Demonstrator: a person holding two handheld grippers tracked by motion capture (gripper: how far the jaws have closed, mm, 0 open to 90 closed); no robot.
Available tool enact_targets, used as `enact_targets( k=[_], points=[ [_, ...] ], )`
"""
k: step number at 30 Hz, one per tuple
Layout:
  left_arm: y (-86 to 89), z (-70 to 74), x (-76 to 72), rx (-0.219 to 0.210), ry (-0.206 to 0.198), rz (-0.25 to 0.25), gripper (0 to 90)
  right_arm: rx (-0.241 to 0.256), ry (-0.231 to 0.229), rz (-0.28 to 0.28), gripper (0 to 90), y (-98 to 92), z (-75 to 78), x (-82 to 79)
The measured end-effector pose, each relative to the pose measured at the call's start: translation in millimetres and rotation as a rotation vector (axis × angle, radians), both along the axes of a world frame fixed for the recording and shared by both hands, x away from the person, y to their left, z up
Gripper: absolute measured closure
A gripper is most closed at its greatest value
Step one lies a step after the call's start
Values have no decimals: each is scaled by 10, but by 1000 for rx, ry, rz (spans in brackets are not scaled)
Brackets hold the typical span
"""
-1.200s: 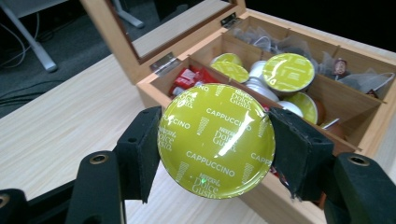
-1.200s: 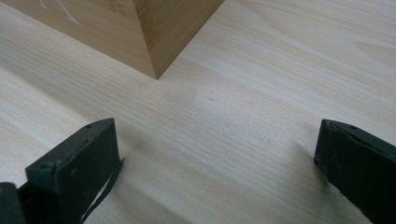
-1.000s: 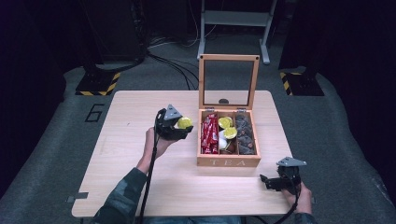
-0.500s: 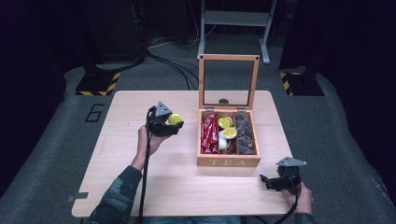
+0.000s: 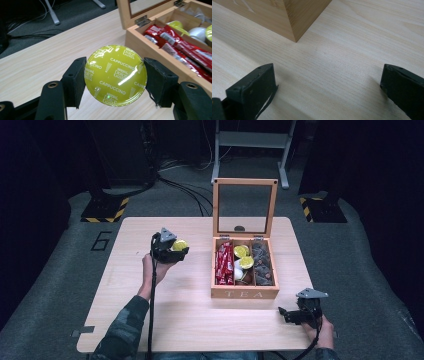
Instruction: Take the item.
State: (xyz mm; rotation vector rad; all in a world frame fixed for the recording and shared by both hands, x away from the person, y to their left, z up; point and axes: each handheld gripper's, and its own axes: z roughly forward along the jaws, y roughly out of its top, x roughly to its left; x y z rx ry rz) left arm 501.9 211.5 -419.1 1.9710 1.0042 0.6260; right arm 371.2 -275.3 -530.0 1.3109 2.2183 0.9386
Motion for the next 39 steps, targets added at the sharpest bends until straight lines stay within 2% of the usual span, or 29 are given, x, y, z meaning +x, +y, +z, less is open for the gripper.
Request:
enact_targets(
  k=[10, 12, 28, 34, 39],
  points=[
    [132, -149, 124, -18, 29, 56, 377, 0, 0, 0, 0, 0, 0, 0],
    [153, -181, 146, -9, 38, 64, 377, 0, 0, 0, 0, 0, 0, 0],
    [267, -409, 280, -18, 77, 130, 377, 0, 0, 0, 0, 0, 0, 0],
    [307, -533, 350, -16, 116, 153, 377, 0, 0, 0, 0, 0, 0, 0],
    [332, -623, 399, -20, 132, 173, 377, 0, 0, 0, 0, 0, 0, 0]
  ],
)
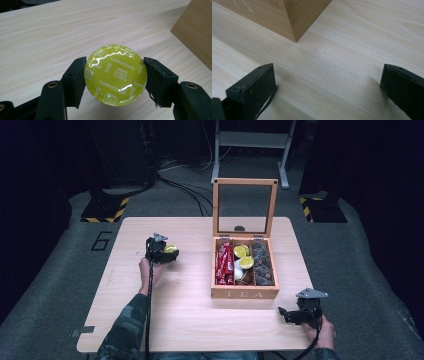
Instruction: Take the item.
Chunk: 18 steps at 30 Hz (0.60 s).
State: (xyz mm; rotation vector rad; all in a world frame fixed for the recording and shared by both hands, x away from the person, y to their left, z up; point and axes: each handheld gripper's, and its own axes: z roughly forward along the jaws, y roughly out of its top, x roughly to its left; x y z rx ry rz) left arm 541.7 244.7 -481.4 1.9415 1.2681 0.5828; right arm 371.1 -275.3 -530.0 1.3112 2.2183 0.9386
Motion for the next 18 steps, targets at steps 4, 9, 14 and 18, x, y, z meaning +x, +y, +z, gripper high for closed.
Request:
enact_targets(
  k=[4, 9, 14, 18],
  points=[
    [14, -91, 49, 9, 18, 24, 377, 0, 0, 0, 0, 0, 0, 0],
    [35, -170, 92, 16, 38, 29, 376, 0, 0, 0, 0, 0, 0, 0],
    [48, -227, 115, 6, 56, 38, 376, 0, 0, 0, 0, 0, 0, 0],
    [55, -250, 123, -6, 52, 47, 376, 0, 0, 1, 0, 0, 0, 0]
  ],
)
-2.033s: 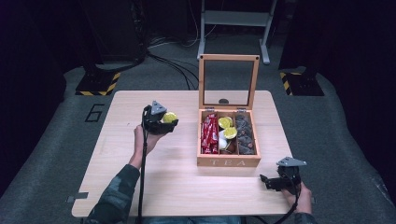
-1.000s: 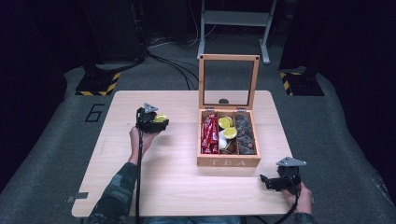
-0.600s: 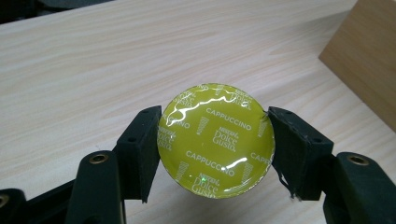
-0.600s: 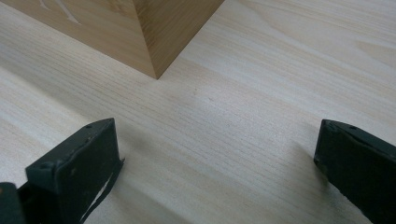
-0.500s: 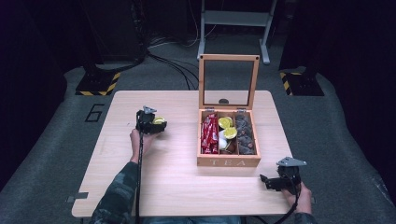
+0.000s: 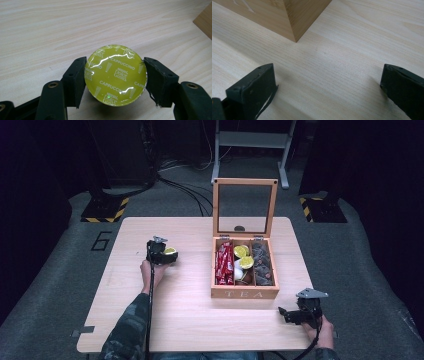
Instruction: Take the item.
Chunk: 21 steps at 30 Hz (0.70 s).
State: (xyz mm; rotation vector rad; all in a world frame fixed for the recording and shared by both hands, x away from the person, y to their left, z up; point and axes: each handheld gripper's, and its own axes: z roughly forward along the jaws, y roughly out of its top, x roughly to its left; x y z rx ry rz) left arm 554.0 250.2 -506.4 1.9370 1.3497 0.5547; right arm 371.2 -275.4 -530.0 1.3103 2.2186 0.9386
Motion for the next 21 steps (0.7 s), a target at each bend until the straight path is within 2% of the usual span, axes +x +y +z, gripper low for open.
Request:
enact_targets(
  k=[7, 12, 16, 19, 21],
  points=[
    [20, -7, 12, -13, 1, -1, 365, 0, 0, 0, 0, 0, 0, 0],
    [51, -6, 6, -22, 16, 0, 248, 0, 0, 0, 0, 0, 0, 0],
    [79, 37, -28, -29, 31, -6, 190, 0, 0, 0, 0, 0, 0, 0],
    [101, 98, -68, -35, 27, -13, 164, 2, 0, -2, 0, 2, 0, 0],
    [104, 131, -113, -59, -2, -10, 152, 0, 0, 0, 0, 0, 0, 0]
  ],
)
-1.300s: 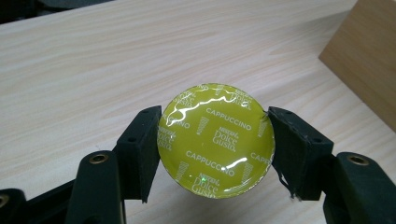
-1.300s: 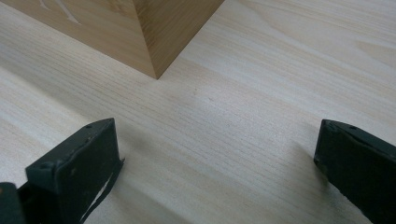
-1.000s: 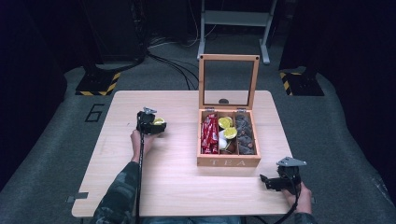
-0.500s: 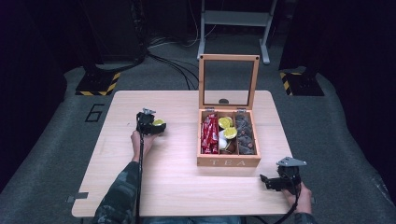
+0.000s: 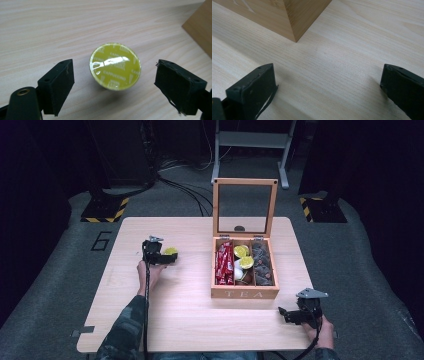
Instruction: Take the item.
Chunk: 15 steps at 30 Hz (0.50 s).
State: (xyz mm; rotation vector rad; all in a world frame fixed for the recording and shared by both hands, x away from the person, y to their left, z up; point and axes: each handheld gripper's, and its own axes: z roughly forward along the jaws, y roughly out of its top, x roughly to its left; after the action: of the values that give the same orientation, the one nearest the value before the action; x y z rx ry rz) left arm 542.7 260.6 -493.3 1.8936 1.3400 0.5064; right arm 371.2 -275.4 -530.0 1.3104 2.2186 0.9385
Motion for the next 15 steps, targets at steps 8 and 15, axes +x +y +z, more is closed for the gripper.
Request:
enact_targets(
  k=[8, 15],
  points=[
    [22, 174, -201, -20, -31, -38, 140, 0, 0, 0, 0, 0, 0, -1],
    [26, 349, -410, -1, -73, -72, 143, 0, 0, -1, 0, 1, 0, -1]
  ],
)
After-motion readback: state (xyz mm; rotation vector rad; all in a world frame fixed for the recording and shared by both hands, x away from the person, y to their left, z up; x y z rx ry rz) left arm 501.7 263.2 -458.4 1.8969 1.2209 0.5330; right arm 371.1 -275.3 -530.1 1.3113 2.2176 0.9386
